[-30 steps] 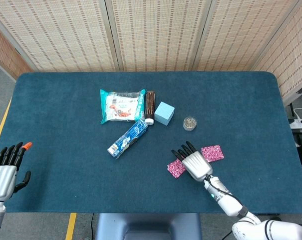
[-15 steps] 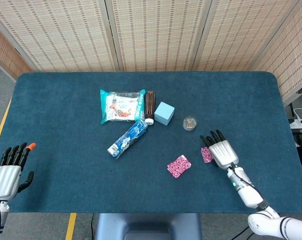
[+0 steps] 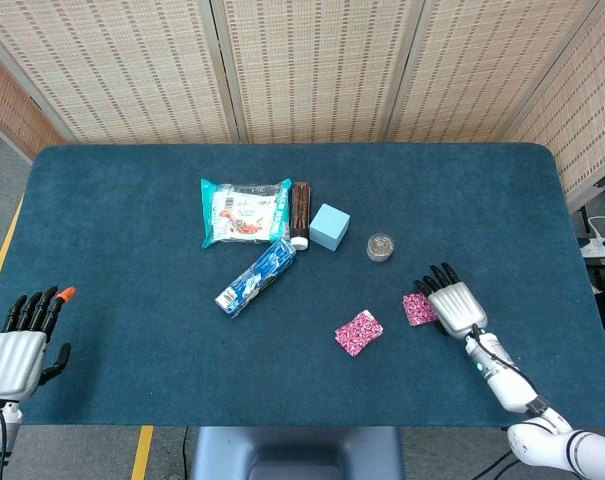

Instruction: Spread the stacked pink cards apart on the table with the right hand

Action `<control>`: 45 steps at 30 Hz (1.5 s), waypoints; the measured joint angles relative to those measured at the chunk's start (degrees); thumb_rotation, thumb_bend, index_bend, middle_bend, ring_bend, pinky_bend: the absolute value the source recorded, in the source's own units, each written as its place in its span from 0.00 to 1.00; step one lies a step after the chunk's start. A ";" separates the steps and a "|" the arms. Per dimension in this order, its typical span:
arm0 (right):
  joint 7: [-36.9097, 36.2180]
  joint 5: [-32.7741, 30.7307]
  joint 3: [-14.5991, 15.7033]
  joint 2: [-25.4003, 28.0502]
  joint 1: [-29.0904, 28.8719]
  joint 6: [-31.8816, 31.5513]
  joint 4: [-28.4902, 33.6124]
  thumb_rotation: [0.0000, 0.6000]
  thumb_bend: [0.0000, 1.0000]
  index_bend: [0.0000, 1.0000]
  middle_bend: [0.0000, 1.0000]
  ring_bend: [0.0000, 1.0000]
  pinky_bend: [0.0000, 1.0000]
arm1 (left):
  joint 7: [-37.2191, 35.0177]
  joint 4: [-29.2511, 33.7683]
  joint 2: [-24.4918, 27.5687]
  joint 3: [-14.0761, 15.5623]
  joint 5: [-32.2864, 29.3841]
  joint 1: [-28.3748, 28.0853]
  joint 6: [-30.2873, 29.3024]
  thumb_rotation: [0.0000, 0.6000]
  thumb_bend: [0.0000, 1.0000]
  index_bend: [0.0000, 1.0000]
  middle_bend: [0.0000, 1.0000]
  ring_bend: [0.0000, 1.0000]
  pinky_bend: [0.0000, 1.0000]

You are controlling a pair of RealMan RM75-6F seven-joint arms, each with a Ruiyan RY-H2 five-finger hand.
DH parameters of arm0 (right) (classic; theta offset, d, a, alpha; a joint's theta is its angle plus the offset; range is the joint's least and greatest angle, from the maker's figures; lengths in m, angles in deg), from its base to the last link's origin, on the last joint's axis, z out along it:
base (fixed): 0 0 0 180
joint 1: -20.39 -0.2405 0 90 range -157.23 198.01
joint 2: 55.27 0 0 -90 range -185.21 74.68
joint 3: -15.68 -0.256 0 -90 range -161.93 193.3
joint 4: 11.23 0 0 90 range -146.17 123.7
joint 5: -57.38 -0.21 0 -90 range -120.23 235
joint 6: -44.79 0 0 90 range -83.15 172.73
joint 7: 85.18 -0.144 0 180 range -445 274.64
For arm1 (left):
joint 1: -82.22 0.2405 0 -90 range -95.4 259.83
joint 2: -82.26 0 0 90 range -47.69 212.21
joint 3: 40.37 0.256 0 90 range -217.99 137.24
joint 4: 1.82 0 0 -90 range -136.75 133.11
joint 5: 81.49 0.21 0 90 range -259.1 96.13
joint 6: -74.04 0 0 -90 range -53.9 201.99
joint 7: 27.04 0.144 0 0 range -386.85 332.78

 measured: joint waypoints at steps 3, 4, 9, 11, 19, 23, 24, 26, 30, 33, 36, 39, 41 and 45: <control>-0.57 0.14 -0.17 -0.24 -0.12 0.04 -0.26 1.00 0.18 0.23 0.15 0.00 0.00 | 0.03 0.07 0.02 0.06 0.07 0.10 -0.17 1.00 0.43 0.00 0.00 0.00 0.00; -0.78 0.21 -0.29 -0.30 -0.13 -0.09 -0.29 1.00 0.18 0.23 0.15 0.00 0.00 | 0.05 0.08 0.02 0.07 0.07 0.12 -0.21 1.00 0.43 0.00 0.00 0.00 0.00; -0.99 0.30 -0.44 -0.30 -0.09 -0.19 -0.24 1.00 0.18 0.23 0.15 0.00 0.00 | 0.04 0.02 -0.03 -0.01 -0.12 -0.01 0.06 1.00 0.43 0.00 0.00 0.00 0.00; -0.80 0.10 -0.42 -0.38 -0.13 0.16 -0.26 1.00 0.18 0.24 0.15 0.00 0.00 | 0.05 -0.05 -0.08 -0.02 -0.18 -0.08 0.19 1.00 0.43 0.00 0.00 0.00 0.00; -0.70 -0.65 -0.84 -0.67 -0.62 1.27 0.96 1.00 0.18 0.27 0.20 0.01 0.00 | 0.02 -0.06 -0.09 0.16 0.14 0.19 -0.33 1.00 0.43 0.00 0.00 0.00 0.00; -0.14 -0.99 -0.94 -0.77 -0.60 1.20 1.26 1.00 0.18 0.28 0.21 0.02 0.00 | -0.07 -0.14 -0.13 0.22 0.18 0.28 -0.41 1.00 0.43 0.00 0.00 0.00 0.00; 0.02 -1.15 -0.95 -0.79 -0.58 1.25 1.28 1.00 0.18 0.28 0.22 0.03 0.00 | -0.14 -0.22 -0.13 0.17 0.10 0.22 -0.33 1.00 0.43 0.00 0.00 0.00 0.00; 0.44 -1.60 -1.02 -0.83 -0.55 1.37 1.33 1.00 0.18 0.28 0.22 0.03 0.00 | -0.31 -0.41 -0.14 0.10 -0.02 0.11 -0.08 1.00 0.43 0.00 0.00 0.00 0.00; 0.82 -2.09 -1.25 -0.99 -0.51 1.30 1.41 1.00 0.18 0.29 0.25 0.06 0.00 | -0.23 -0.51 -0.23 0.08 -0.09 0.01 0.07 1.00 0.43 0.00 0.00 0.00 0.00; 0.72 -2.06 -1.31 -1.12 -0.48 1.09 1.52 1.00 0.18 0.31 0.29 0.11 0.00 | -0.07 -0.19 -0.12 0.03 -0.08 -0.09 0.16 1.00 0.43 0.00 0.00 0.00 0.00; 0.70 -2.11 -1.33 -1.19 -0.48 1.08 1.62 1.00 0.18 0.33 0.30 0.13 0.00 | 0.11 -0.09 -0.11 0.05 -0.11 -0.09 0.17 1.00 0.43 0.00 0.00 0.00 0.00; 0.78 -2.19 -1.36 -1.19 -0.44 0.96 1.73 1.00 0.18 0.33 0.31 0.13 0.00 | 0.06 0.00 -0.04 0.09 -0.10 -0.05 0.12 1.00 0.43 0.00 0.00 0.00 0.00; 0.83 -2.19 -1.37 -1.17 -0.38 0.78 1.83 1.00 0.18 0.33 0.32 0.14 0.00 | 0.02 -0.08 -0.05 0.06 -0.14 -0.11 0.23 1.00 0.43 0.00 0.00 0.00 0.00; 0.90 -2.24 -1.40 -1.12 -0.30 0.58 2.05 1.00 0.18 0.36 0.35 0.19 0.00 | 0.05 -0.06 -0.07 0.06 -0.15 -0.18 0.33 1.00 0.43 0.00 0.00 0.00 0.00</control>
